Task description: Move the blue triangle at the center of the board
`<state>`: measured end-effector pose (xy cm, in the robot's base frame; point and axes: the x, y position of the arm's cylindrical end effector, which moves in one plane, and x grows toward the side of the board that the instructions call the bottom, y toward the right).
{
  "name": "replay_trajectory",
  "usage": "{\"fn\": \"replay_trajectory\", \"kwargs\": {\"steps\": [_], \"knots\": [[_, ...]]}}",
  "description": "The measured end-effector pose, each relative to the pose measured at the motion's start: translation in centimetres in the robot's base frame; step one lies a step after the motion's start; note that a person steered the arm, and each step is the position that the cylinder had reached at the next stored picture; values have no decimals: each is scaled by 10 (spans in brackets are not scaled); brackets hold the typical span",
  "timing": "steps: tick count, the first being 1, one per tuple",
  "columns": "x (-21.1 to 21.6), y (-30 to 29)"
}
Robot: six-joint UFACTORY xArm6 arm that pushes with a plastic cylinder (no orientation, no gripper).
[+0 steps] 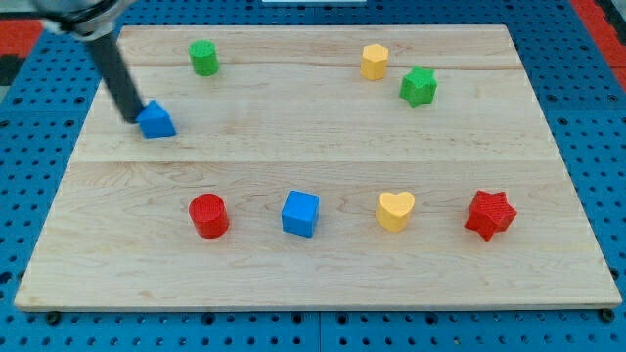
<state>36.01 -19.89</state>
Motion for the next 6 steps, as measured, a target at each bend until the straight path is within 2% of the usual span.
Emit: {"fn": "replay_trajectory", "kwargs": {"steps": [1, 2, 4, 5, 6], "knots": [[5, 76], [-7, 113], [39, 33], [46, 76], [33, 120]]}}
